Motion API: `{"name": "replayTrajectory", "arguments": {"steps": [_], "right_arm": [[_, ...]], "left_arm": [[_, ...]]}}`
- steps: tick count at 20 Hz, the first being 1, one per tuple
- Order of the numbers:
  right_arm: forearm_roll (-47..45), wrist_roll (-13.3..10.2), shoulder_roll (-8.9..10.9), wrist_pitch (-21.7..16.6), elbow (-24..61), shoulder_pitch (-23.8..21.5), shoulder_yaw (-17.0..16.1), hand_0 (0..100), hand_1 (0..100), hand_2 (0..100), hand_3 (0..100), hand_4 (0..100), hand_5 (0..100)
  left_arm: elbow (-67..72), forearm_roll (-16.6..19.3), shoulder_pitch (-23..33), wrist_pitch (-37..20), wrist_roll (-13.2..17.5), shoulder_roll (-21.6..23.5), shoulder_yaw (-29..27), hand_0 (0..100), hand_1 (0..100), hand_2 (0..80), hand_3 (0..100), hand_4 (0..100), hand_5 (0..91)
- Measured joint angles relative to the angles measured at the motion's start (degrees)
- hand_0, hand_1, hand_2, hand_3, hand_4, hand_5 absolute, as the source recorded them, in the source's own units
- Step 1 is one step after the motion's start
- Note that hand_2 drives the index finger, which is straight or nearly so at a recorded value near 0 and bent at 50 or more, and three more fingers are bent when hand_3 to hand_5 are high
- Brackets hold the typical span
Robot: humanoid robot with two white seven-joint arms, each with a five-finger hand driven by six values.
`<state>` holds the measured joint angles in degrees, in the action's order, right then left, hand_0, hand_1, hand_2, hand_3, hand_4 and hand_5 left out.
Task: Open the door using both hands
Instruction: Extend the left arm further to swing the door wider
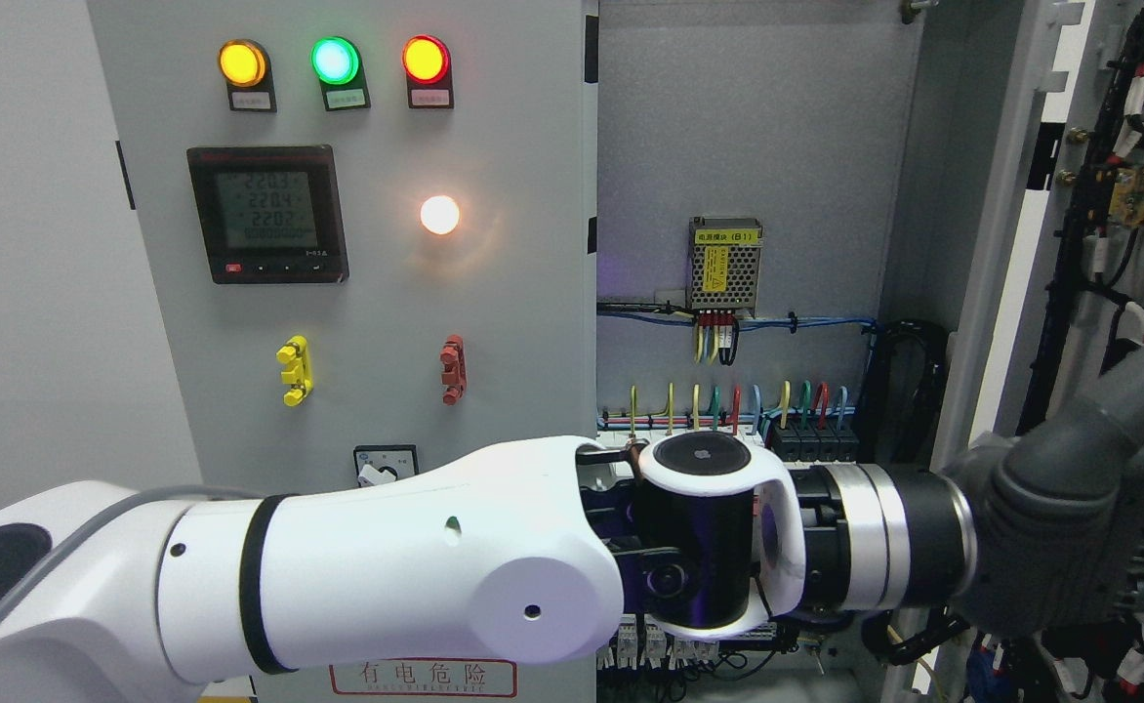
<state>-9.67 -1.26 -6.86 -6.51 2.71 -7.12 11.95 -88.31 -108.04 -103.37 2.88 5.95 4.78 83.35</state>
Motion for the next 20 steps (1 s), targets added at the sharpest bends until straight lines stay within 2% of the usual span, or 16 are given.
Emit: {"name": "replayTrajectory", "arguments": {"steps": [8,20], "right_arm": [[0.0,0.0,0.00,0.0,0.0,0.0,0.0,11,0,0,0,0,0],[0.0,0.0,0.00,0.0,0.0,0.0,0.0,11,0,0,0,0,0]], "left_arm": [[3.9,0.1,-0.1,0.0,-0.1,-4.5,0.3,0,0,0.0,0,3,0.0],[6.8,0.3,-0.1,0.2,-0.3,-7.2,0.4,0,0,0.0,0,3,0.0]]}}
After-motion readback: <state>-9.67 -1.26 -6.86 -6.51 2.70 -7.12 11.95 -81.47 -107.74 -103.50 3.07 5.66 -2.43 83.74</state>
